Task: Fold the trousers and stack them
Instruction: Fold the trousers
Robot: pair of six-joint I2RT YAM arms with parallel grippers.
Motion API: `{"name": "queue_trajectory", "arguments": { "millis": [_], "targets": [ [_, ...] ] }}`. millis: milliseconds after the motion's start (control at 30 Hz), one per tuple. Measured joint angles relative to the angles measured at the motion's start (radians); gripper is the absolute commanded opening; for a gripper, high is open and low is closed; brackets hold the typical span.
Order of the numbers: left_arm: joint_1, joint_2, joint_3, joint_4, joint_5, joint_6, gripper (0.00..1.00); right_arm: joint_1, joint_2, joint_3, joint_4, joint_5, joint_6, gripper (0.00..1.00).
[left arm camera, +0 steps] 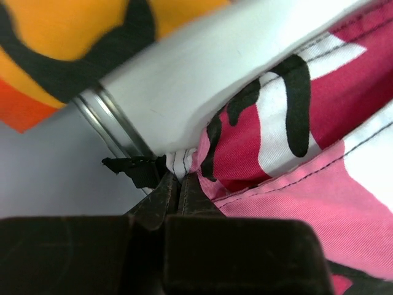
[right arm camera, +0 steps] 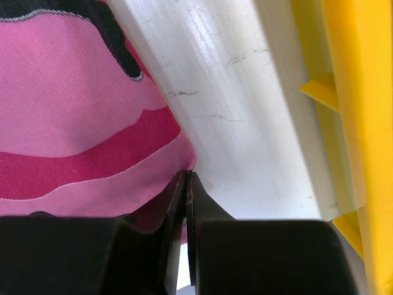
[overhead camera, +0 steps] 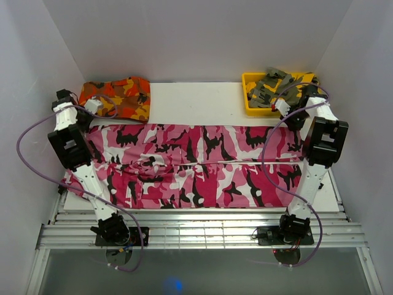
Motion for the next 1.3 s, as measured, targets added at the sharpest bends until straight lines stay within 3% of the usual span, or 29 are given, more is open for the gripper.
{"name": "queue_trajectory", "arguments": {
  "millis": [233, 400, 533, 667, 900, 1067, 1300],
  "targets": [
    [0.016, -0.125, -0.163, 0.203, 0.064, -0.137, 0.0, -0.017, -0.061, 0.021, 0.003, -0.043, 0.062, 0.08],
    [0.062, -0.441, -0.468, 0.382, 0.145, -0.179, 0.0, -0.047, -0.216, -0.025, 0.017, -0.119, 0.072, 0.08],
    [0.092, -0.66, -0.661, 0.484, 0.176, -0.169, 0.0, -0.062, -0.377, -0.18, 0.064, -0.132, 0.043, 0.08],
    [0.102, -0.678, -0.685, 0.494, 0.187, -0.169, 0.0, -0.071, -0.42, -0.283, 0.089, -0.122, 0.023, 0.08],
    [0.113, -0.566, -0.684, 0.495, 0.185, -0.196, 0.0, -0.079, -0.351, -0.285, 0.119, -0.098, 0.024, 0.08],
    [0.166, -0.577, -0.684, 0.492, 0.247, -0.241, 0.0, -0.101, -0.361, -0.276, 0.119, -0.148, 0.027, 0.08],
    [0.32, -0.727, -0.719, 0.425, 0.432, -0.244, 0.0, -0.152, -0.582, -0.359, 0.074, -0.275, -0.034, 0.08]
  ]
}}
